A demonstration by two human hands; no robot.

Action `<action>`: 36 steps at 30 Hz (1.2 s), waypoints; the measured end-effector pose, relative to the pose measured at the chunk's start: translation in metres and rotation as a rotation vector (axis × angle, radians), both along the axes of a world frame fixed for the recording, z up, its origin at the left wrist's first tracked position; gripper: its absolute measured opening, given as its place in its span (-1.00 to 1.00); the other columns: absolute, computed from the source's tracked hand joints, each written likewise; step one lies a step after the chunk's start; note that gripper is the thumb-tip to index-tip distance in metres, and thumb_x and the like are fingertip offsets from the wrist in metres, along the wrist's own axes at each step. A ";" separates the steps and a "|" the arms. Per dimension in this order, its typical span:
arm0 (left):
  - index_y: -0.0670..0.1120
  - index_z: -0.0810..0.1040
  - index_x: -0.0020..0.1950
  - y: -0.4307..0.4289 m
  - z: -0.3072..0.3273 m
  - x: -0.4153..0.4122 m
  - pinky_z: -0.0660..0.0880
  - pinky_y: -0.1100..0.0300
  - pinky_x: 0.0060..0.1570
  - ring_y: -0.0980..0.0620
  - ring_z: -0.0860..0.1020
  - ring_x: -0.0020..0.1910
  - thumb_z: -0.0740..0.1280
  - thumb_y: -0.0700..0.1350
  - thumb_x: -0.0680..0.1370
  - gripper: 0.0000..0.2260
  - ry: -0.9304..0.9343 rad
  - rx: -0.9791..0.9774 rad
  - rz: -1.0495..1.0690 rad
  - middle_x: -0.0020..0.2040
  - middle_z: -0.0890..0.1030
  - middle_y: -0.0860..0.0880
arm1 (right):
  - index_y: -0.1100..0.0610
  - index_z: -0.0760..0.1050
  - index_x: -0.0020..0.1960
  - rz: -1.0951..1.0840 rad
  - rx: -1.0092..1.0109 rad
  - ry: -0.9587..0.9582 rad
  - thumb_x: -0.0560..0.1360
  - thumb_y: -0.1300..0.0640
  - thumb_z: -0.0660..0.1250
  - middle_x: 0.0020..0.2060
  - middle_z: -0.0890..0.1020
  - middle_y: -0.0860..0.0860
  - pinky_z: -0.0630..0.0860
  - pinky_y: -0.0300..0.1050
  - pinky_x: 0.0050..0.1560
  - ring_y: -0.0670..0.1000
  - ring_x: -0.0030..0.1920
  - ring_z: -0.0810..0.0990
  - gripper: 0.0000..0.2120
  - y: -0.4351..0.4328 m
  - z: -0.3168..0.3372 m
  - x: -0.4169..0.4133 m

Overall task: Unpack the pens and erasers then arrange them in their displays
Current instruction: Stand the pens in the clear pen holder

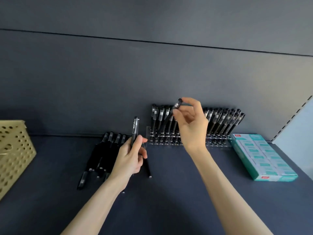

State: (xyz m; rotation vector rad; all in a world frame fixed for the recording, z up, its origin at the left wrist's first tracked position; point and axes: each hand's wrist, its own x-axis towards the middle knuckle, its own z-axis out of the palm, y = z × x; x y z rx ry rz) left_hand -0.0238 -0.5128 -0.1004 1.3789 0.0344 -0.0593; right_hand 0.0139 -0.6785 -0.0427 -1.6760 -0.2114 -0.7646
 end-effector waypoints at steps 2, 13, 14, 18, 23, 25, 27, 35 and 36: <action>-0.08 0.51 0.01 0.008 0.001 0.003 0.05 0.37 -0.59 0.13 0.19 -0.62 0.18 0.08 0.60 -0.75 0.001 -0.024 -0.030 -0.43 0.48 0.00 | -0.07 0.44 0.09 -0.050 -0.052 -0.028 0.49 0.27 0.35 -0.22 0.57 -0.16 0.43 -0.38 -0.19 -0.10 -0.27 0.58 -0.70 0.010 -0.002 0.004; -0.08 0.53 0.00 0.018 -0.007 0.004 0.07 0.30 -0.58 0.13 0.20 -0.58 0.21 0.03 0.61 -0.79 0.002 -0.062 -0.089 -0.42 0.48 0.01 | 0.09 0.49 0.16 -0.132 -0.222 -0.081 0.49 0.29 0.35 -0.19 0.52 -0.14 0.43 -0.43 -0.18 -0.15 -0.23 0.55 -0.73 0.032 -0.014 0.016; -0.08 0.53 0.00 0.018 -0.007 0.005 0.06 0.29 -0.58 0.13 0.20 -0.59 0.21 0.03 0.61 -0.79 0.007 -0.063 -0.089 -0.43 0.48 0.01 | 0.12 0.50 0.16 -0.132 -0.246 -0.077 0.49 0.30 0.35 -0.20 0.53 -0.12 0.42 -0.45 -0.17 -0.14 -0.22 0.55 -0.74 0.033 -0.016 0.017; -0.09 0.52 0.00 0.017 -0.009 0.004 0.06 0.22 -0.53 0.11 0.21 -0.56 0.20 0.01 0.61 -0.79 0.005 -0.065 -0.092 -0.43 0.47 0.02 | 0.16 0.50 0.16 -0.133 -0.360 -0.013 0.49 0.29 0.36 -0.23 0.56 -0.08 0.48 -0.36 -0.13 -0.12 -0.19 0.53 -0.74 0.035 -0.025 0.017; -0.11 0.52 0.00 0.016 -0.011 0.002 0.08 0.25 -0.55 0.12 0.23 -0.57 0.20 0.00 0.62 -0.79 -0.004 -0.065 -0.091 -0.44 0.47 0.02 | 0.14 0.51 0.09 -0.145 -0.402 0.048 0.48 0.27 0.37 -0.26 0.55 -0.12 0.56 -0.09 -0.13 -0.03 -0.24 0.58 -0.80 0.036 -0.029 0.015; -0.11 0.52 0.01 0.015 -0.011 0.002 0.08 0.24 -0.55 0.12 0.22 -0.58 0.19 0.00 0.62 -0.79 -0.009 -0.063 -0.093 -0.43 0.47 0.02 | 0.14 0.51 0.08 -0.141 -0.402 0.053 0.48 0.27 0.37 -0.26 0.56 -0.11 0.57 -0.05 -0.13 -0.01 -0.24 0.58 -0.81 0.035 -0.029 0.014; -0.11 0.53 0.01 0.015 -0.011 0.001 0.08 0.22 -0.55 0.11 0.22 -0.57 0.20 0.01 0.61 -0.79 -0.019 -0.059 -0.104 -0.42 0.47 0.01 | 0.14 0.51 0.10 -0.139 -0.407 0.066 0.48 0.26 0.37 -0.24 0.57 -0.09 0.56 -0.08 -0.13 -0.03 -0.25 0.57 -0.80 0.034 -0.028 0.011; 0.03 0.63 -0.03 0.008 -0.001 -0.004 0.12 0.24 -0.57 0.09 0.24 -0.54 0.34 0.13 0.44 -0.77 -0.084 -0.047 -0.316 -0.40 0.49 0.00 | 0.03 0.56 0.00 0.242 -0.038 0.276 0.44 0.13 0.44 -0.29 0.67 -0.07 0.47 -0.36 -0.22 -0.14 -0.28 0.61 -0.84 0.028 -0.020 -0.019; 0.03 0.64 -0.02 0.006 0.000 -0.004 0.13 0.25 -0.57 0.09 0.25 -0.54 0.34 0.12 0.45 -0.77 -0.081 -0.044 -0.331 -0.40 0.50 0.00 | 0.06 0.56 0.00 0.296 -0.009 0.300 0.43 0.15 0.45 -0.31 0.67 -0.06 0.49 -0.34 -0.24 -0.12 -0.31 0.61 -0.83 0.027 -0.019 -0.021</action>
